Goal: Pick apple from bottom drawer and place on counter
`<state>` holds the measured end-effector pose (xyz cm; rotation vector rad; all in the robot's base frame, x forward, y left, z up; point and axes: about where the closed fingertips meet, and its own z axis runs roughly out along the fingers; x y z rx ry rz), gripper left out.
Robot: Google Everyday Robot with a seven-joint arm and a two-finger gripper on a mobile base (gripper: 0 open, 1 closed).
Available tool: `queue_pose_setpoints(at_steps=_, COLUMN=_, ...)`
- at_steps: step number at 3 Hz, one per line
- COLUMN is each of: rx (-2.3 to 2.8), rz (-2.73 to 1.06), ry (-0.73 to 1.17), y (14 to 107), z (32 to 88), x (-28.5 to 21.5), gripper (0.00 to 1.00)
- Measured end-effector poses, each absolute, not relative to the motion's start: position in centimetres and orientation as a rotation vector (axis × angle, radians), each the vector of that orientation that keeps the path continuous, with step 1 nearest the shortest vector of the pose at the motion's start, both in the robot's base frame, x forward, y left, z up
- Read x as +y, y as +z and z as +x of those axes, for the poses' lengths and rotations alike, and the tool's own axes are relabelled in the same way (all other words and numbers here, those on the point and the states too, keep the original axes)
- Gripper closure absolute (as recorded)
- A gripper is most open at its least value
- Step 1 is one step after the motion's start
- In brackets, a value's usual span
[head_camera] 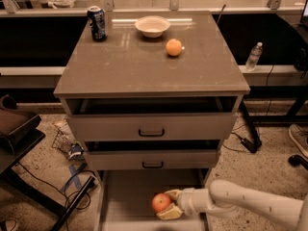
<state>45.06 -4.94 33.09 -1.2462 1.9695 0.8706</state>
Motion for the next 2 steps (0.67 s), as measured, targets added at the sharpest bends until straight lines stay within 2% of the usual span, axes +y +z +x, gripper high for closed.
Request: queue_pose_setpoints(at_steps=2, rx=2.001, rz=-1.112, ry=0.991, y=46.8, z=46.3, x=-12.0, gripper=1.00)
